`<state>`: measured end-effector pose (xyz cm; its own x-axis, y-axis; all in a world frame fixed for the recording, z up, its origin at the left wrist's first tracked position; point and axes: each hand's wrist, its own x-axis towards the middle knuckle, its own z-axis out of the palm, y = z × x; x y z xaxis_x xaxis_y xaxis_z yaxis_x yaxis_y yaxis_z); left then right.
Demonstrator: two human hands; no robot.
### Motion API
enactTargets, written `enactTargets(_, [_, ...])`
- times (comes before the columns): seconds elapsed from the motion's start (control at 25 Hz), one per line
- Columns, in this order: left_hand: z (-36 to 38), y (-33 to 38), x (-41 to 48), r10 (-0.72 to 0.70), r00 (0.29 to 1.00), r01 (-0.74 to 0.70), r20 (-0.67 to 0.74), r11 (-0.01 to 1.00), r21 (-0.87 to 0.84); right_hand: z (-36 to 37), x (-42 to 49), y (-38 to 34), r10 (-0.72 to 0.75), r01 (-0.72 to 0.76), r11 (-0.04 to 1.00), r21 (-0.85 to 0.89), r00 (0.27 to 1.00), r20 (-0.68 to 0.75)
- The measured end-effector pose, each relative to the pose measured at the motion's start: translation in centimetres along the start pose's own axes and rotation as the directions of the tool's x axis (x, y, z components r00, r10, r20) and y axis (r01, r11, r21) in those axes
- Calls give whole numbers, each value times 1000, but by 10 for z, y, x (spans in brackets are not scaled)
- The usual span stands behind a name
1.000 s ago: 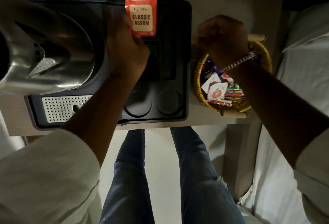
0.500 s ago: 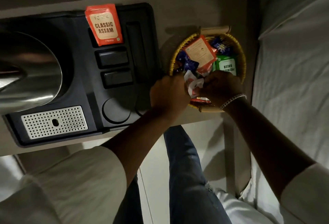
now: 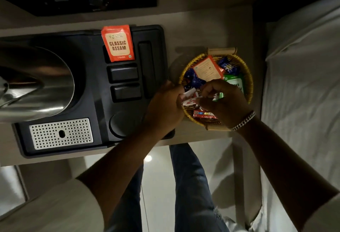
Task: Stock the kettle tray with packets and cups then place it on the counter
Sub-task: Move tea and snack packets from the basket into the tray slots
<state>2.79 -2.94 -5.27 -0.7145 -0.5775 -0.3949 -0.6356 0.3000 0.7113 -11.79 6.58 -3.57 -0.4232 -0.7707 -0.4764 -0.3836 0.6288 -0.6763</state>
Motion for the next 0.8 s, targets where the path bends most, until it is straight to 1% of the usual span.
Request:
enactTargets(0.08, [-14,-9,1,16,999,-10,40,990,-144,8,10,-11,16,-20,997,79,999,47])
enactTargets(0.12, [-21,-15,0,-2,998,14,59,979,-205,15,14,-18,40,-49,987,151,997,62])
enactTargets(0.2, [-34,-26,-3,-65,994,86,83,957,-276,28,20,-31,81,-96,945,311,995,61])
enactTargets(0.32, [-55,-46,-11,-174,984,173,33,904,-391,55,30,-53,101,-128,884,450,991,84])
enactTargets(0.4, [-66,-57,-15,-233,973,197,-3,829,-523,73,39,-69,142,-167,836,523,986,89])
enactTargets(0.44, [-71,-61,-15,-255,966,194,-30,800,-568,82,44,-76,176,-186,823,537,982,71])
enactTargets(0.52, [-75,-68,-12,-328,931,182,-161,798,-574,96,56,-89,231,-196,827,528,973,-1])
enactTargets(0.6, [-80,-76,-4,-423,838,189,-345,818,-543,110,69,-101,247,-166,824,542,966,-81])
enactTargets(0.64, [-83,-79,1,-447,794,193,-411,828,-527,116,75,-105,257,-162,820,549,961,-101])
enactTargets(0.68, [-85,-83,7,-449,767,192,-457,841,-505,122,80,-108,265,-169,825,540,959,-104])
enactTargets(0.72, [-87,-87,12,-434,759,185,-486,859,-478,129,85,-110,264,-179,849,498,959,-106])
enactTargets(0.8, [-89,-95,21,-386,773,163,-504,888,-431,139,91,-110,219,-163,933,320,964,-148])
